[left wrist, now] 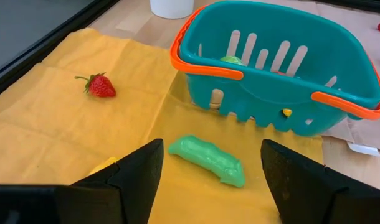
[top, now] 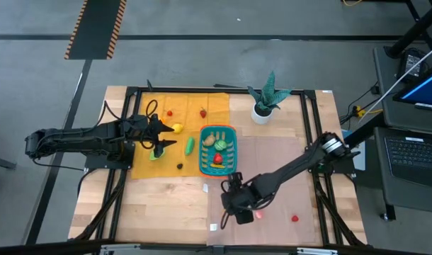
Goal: Pick and placing Produce into tupperware
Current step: Put the tangerine into the basket
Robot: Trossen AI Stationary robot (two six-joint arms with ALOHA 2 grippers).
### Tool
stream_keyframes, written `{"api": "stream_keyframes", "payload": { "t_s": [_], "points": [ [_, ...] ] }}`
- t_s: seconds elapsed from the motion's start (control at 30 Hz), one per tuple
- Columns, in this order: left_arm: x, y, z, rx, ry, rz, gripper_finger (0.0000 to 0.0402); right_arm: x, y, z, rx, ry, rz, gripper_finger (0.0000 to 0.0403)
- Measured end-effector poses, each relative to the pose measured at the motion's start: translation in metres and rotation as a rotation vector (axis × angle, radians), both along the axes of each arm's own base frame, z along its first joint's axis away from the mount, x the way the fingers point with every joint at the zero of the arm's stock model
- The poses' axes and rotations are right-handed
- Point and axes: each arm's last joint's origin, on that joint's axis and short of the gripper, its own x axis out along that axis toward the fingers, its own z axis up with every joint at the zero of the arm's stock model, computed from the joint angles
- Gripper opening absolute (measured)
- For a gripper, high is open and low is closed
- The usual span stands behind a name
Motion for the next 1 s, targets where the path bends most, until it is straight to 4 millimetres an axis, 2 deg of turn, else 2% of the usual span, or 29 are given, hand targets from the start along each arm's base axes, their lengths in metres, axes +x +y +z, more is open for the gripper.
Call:
{"api": "stream_keyframes", "payload": {
  "t_s": [0.1,0.33,0.9,1.0],
  "points": [
    [0.0,0.0,0.0,-0.001,0.003,0.0,0.0261,0.005,0.003,-0.008,-0.014,0.032,-0.008,0.0324],
    [-0.001,0.0,-0.003,-0.007,0.032,-0.001,0.0261,0.01,0.011,-0.005,0.023,0.015,-0.072,0.0324],
    [-0.002,0.0,-0.003,-0.006,0.031,-0.002,0.0261,0.012,0.011,-0.006,0.041,0.002,-0.094,0.0324],
    [-0.002,0.0,-0.003,-0.005,0.032,-0.002,0.0261,0.013,0.01,-0.006,0.064,-0.001,-0.146,0.0324]
  ]
}}
